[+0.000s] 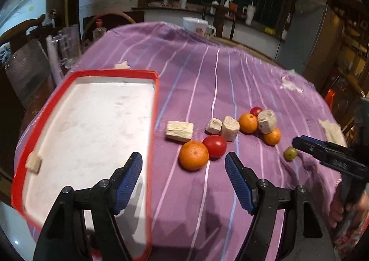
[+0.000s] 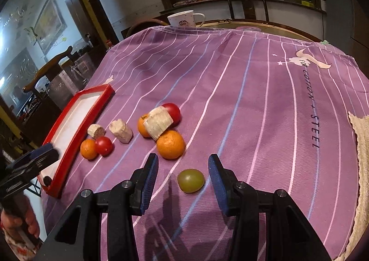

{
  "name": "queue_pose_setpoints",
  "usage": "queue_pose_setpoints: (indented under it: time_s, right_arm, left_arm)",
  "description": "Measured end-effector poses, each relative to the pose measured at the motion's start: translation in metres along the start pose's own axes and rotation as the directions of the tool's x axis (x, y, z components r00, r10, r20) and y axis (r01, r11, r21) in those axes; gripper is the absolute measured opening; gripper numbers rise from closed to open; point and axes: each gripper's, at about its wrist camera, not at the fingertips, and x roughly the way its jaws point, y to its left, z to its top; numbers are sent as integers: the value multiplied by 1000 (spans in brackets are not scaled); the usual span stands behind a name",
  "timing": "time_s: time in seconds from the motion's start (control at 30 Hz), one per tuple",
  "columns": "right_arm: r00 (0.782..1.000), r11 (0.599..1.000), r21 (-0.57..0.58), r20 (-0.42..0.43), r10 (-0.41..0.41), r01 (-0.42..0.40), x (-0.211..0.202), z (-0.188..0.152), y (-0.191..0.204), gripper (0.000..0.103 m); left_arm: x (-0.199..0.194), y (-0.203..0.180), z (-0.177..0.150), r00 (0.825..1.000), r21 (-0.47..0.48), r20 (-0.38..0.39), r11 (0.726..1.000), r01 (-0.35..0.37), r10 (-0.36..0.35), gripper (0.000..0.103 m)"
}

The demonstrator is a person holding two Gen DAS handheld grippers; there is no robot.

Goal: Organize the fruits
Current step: 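Grasp a tangerine with the left tool while the right tool grasps the green grape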

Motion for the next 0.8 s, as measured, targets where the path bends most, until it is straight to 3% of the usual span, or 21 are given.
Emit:
queue_pose_setpoints:
  time_s: [0.13,0.33,0.53,0.67,0.8]
  right_arm:
    - [1000,1000,-30,-8,-9,9,8,-6,1,49]
    - [999,998,-54,-32,-37,35,22,-10,-2,49]
    - [998,996,-73,-40,-47,44,29,-12,1,49]
    - [998,992,-111,-35,-60,56,29,-14,8,49]
    - [997,990,-124,-33,-68,64,30,-15,9,48]
  left_arm:
    - [22,-10,4,999,52,-20,998,-44,45,67]
    - [41,-21,6,997,101,-70,995,-28,36,40]
    - [44,-19,7,998,95,-57,995,-29,35,41]
    - [44,-16,5,997,108,-57,993,-38,44,52]
    - [42,-15,0,998,136,-57,991,-19,27,47]
